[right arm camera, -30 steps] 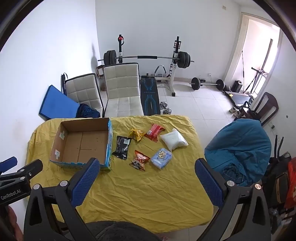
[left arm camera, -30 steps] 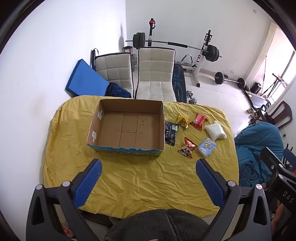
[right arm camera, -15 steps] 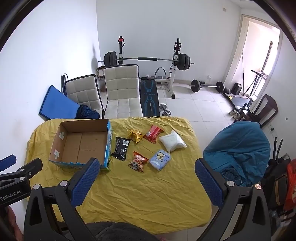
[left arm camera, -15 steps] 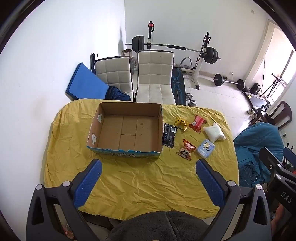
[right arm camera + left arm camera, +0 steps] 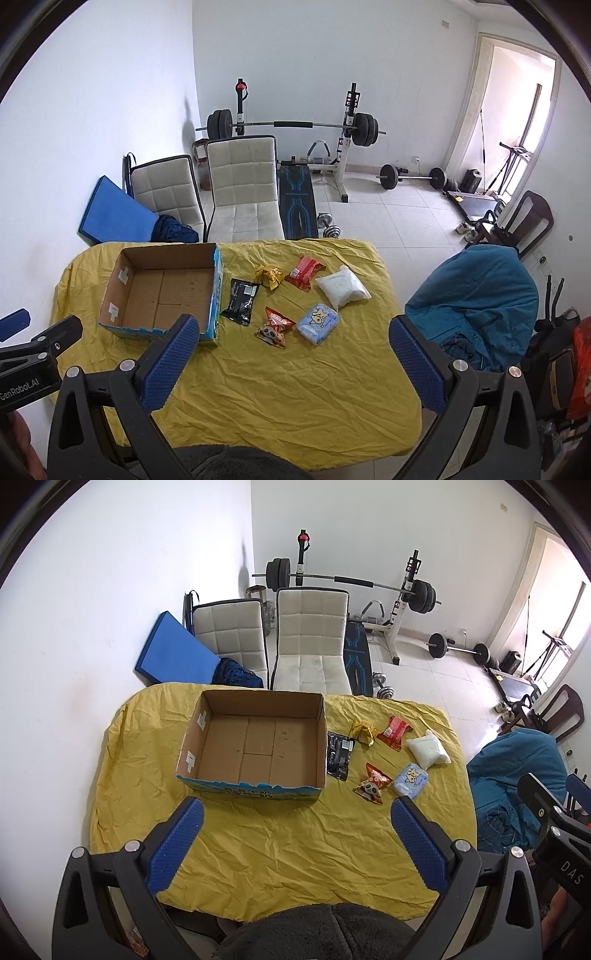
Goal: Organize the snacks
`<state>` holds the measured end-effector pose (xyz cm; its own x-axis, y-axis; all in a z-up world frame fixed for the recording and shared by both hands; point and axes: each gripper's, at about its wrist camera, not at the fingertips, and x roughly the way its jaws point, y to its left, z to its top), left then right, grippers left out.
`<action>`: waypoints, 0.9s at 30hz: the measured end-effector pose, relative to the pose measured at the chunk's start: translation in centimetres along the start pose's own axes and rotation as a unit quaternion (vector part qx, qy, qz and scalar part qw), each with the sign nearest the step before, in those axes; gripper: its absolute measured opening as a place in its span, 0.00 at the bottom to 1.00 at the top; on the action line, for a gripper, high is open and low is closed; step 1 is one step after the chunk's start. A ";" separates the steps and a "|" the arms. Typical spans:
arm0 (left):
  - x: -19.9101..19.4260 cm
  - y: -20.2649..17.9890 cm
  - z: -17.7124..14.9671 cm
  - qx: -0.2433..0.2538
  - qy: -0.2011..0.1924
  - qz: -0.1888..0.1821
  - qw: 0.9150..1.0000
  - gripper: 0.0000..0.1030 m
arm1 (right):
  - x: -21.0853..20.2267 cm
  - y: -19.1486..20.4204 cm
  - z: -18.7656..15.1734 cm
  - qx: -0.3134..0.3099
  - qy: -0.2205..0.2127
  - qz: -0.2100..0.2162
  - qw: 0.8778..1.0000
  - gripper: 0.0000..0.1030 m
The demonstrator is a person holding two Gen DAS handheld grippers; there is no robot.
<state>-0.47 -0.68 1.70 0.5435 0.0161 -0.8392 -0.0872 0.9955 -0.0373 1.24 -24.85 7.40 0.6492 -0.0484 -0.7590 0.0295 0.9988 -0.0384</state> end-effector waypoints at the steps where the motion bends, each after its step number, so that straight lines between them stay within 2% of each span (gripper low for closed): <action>1: -0.1 0.1 0.0 0.000 0.000 -0.001 1.000 1.00 | -0.1 0.1 0.1 0.001 0.000 0.001 1.000 1.00; 27: -0.4 0.3 -0.2 -0.004 -0.005 -0.006 1.000 1.00 | -0.5 0.6 -0.1 -0.004 -0.010 0.010 1.000 1.00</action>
<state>-0.84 -0.43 1.95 0.5522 0.0055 -0.8337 -0.0871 0.9949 -0.0511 0.86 -24.18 7.63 0.6641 -0.0275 -0.7471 0.0101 0.9996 -0.0279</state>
